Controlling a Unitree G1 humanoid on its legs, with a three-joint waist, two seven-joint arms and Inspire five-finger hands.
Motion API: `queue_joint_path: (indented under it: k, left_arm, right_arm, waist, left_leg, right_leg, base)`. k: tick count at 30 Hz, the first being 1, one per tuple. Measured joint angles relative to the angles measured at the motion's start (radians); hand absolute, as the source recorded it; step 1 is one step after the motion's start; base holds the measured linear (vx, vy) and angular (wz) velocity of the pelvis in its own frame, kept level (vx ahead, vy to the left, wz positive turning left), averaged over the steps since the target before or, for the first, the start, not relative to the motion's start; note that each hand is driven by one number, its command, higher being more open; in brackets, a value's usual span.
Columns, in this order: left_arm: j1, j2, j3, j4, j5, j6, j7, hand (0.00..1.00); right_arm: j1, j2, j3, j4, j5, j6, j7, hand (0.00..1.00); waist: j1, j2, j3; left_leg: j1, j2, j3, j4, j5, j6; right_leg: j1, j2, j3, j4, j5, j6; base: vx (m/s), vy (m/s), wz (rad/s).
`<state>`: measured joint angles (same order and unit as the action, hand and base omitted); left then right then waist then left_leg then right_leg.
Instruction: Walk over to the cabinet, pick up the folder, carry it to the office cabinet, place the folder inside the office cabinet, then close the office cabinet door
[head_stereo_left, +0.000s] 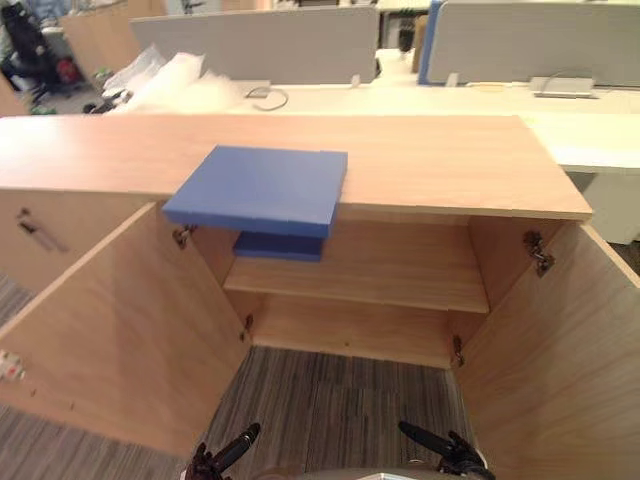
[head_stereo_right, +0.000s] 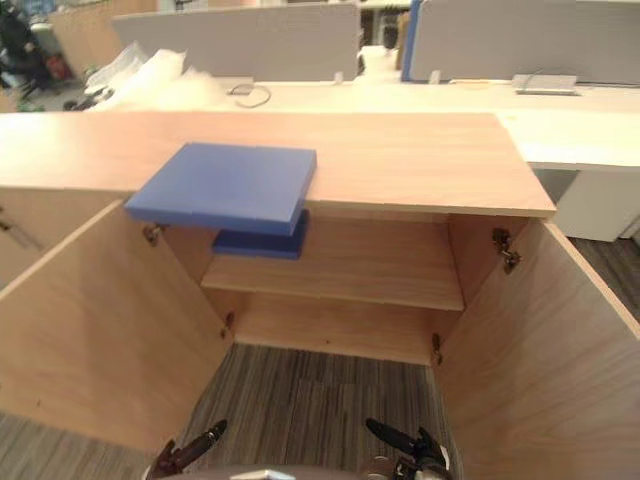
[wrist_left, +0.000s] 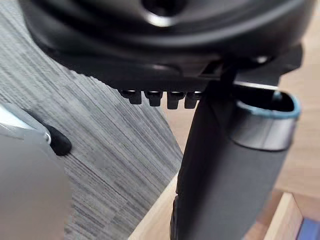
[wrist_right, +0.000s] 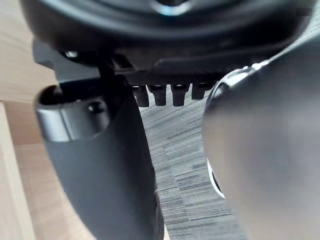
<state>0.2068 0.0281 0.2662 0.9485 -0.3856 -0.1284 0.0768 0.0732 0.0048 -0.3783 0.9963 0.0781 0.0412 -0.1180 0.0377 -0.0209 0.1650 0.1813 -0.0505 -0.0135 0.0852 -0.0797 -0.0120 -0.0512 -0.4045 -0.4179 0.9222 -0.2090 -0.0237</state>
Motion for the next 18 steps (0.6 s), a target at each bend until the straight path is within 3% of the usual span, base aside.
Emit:
queue_joint_path:
  k: [1, 2, 4, 6, 7, 9, 13, 18]
  left_arm:
    - [-0.002, 0.003, -0.01, -0.002, 0.003, -0.001, -0.001, 1.0]
    - [-0.017, 0.007, -0.02, 0.0, 0.004, -0.001, -0.006, 1.0]
    - [-0.031, 0.006, -0.037, 0.002, 0.002, 0.0, -0.012, 1.0]
    - [-0.038, 0.004, -0.057, -0.006, -0.003, -0.001, -0.024, 1.0]
    - [-0.04, 0.007, -0.054, -0.013, -0.019, -0.001, -0.035, 1.0]
    - [-0.032, -0.032, -0.062, -0.024, -0.09, 0.001, -0.057, 1.0]
    - [0.013, -0.067, -0.066, -0.136, -0.255, 0.006, -0.074, 1.0]
    - [0.101, -0.082, -0.13, -0.414, -0.551, 0.009, -0.078, 1.0]
  right_arm:
    - [-0.001, -0.002, -0.002, 0.0, -0.001, 0.0, 0.0, 1.0]
    - [-0.004, -0.002, -0.002, 0.0, -0.002, 0.0, 0.001, 1.0]
    - [-0.012, -0.002, 0.0, 0.0, -0.002, 0.001, 0.007, 1.0]
    - [-0.015, 0.006, 0.008, 0.0, -0.007, 0.001, 0.009, 1.0]
    - [-0.012, 0.016, 0.004, 0.0, -0.005, 0.001, 0.009, 1.0]
    - [-0.01, -0.009, 0.006, -0.005, -0.002, -0.002, 0.017, 1.0]
    - [-0.007, -0.011, 0.014, -0.012, -0.002, 0.002, 0.022, 1.0]
    - [0.02, -0.003, 0.099, -0.033, -0.001, 0.003, 0.022, 1.0]
  waist:
    - [0.0, 0.001, 0.0]
    - [-0.003, 0.003, 0.001]
    - [-0.009, 0.01, 0.012]
    - [-0.015, 0.001, 0.017]
    - [-0.014, -0.014, 0.02]
    - [-0.015, 0.033, 0.009]
    - [-0.011, 0.05, -0.002]
    - [0.016, 0.022, -0.02]
  left_leg:
    - [0.011, 0.008, 0.007, -0.01, -0.001, 0.002]
    - [0.017, 0.032, 0.016, -0.022, -0.002, 0.003]
    - [0.017, 0.061, 0.02, -0.022, -0.003, 0.003]
    - [0.012, 0.08, 0.022, -0.015, -0.012, -0.012]
    - [0.014, 0.077, 0.021, -0.012, -0.027, -0.032]
    - [0.004, 0.13, 0.029, -0.01, -0.039, -0.045]
    - [-0.02, 0.181, 0.028, -0.017, -0.016, -0.08]
    - [-0.017, 0.22, 0.025, -0.053, 0.009, -0.105]
  right_leg:
    - [0.0, -0.001, -0.014, 0.0, -0.015, 0.022]
    - [-0.013, 0.018, -0.031, -0.043, -0.059, 0.082]
    - [-0.02, 0.053, -0.034, -0.127, -0.084, 0.107]
    - [0.004, 0.12, 0.0, -0.363, -0.049, 0.125]
    - [0.024, 0.131, 0.011, -0.457, -0.031, 0.099]
    - [0.04, 0.2, -0.011, -0.525, -0.009, 0.08]
    - [0.069, 0.263, -0.052, -0.611, 0.012, 0.058]
    - [0.129, 0.326, -0.098, -0.721, 0.047, 0.039]
  base:
    - [0.09, 0.154, -0.34]
    - [0.07, 0.115, -0.3]
    - [0.06, 0.019, -0.19]
    - [0.04, -0.111, -0.04]
    - [0.01, -0.178, -0.02]
    - [0.0, -0.201, -0.08]
    - [0.03, -0.184, 0.16]
    - [0.07, -0.111, 0.19]
